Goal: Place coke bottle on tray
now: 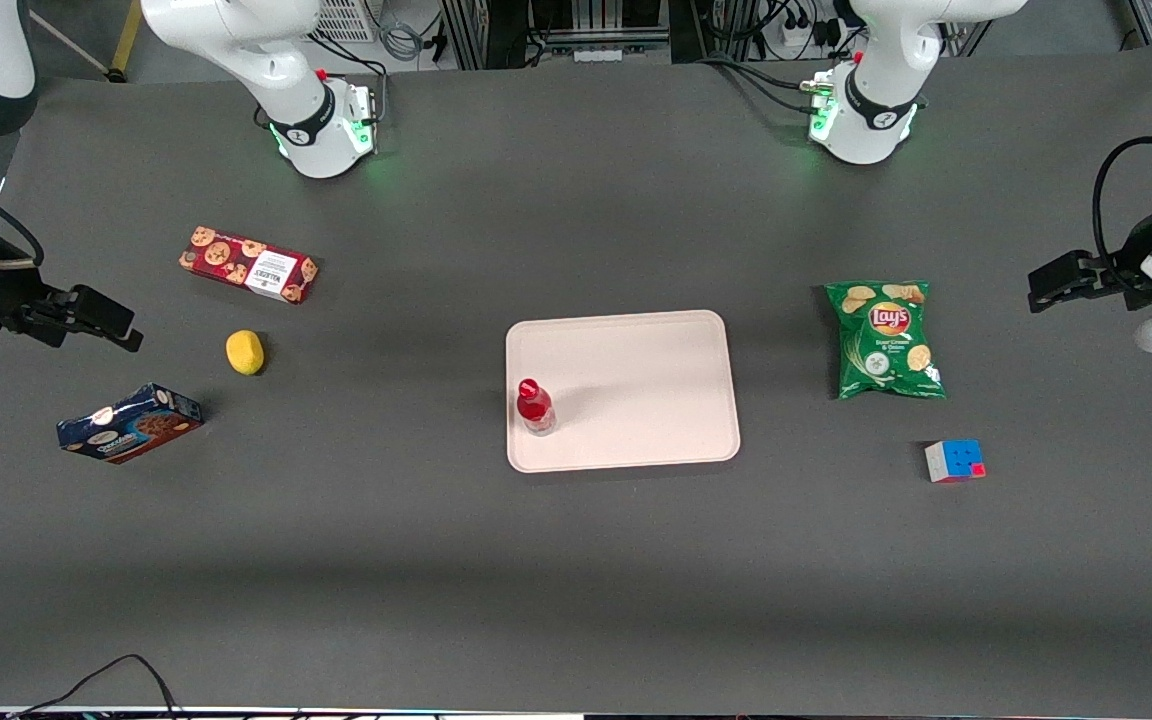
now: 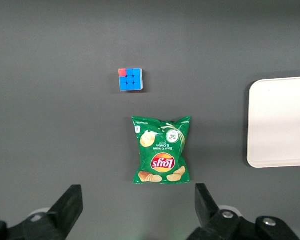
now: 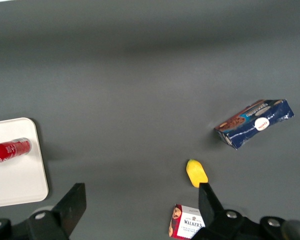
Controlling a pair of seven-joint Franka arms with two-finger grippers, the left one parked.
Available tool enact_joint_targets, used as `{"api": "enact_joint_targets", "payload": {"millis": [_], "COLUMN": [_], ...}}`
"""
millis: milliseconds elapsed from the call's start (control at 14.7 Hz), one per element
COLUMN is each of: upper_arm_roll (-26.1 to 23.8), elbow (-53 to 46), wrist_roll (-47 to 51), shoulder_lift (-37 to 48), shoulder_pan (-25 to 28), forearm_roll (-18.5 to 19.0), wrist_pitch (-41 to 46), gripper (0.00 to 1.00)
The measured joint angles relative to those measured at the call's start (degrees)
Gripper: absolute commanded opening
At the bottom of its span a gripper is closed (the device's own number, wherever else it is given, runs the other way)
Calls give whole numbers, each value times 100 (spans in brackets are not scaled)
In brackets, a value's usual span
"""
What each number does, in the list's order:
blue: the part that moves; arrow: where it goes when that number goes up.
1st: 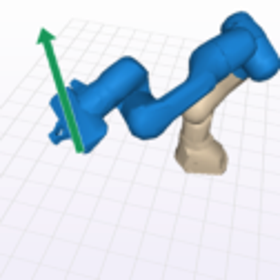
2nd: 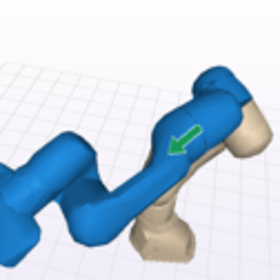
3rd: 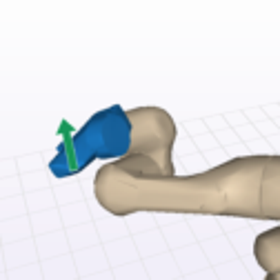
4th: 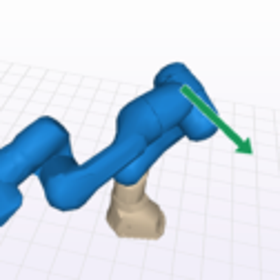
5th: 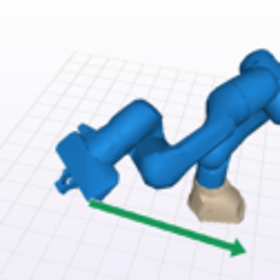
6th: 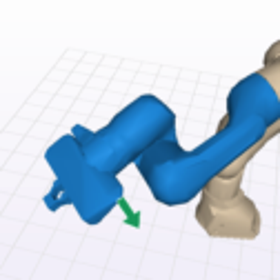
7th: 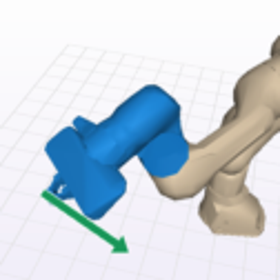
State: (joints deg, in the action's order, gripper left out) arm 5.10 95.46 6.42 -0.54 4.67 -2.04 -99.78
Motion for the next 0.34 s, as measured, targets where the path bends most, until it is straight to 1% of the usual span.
{"api": "enact_joint_targets", "payload": {"millis": [341], "upper_arm_roll": [147], "elbow": [83], "wrist_roll": [-1], "shoulder_lift": [76], "shoulder_pan": [1], "forearm_roll": [-4], "wrist_pitch": [-4], "gripper": [100]}}
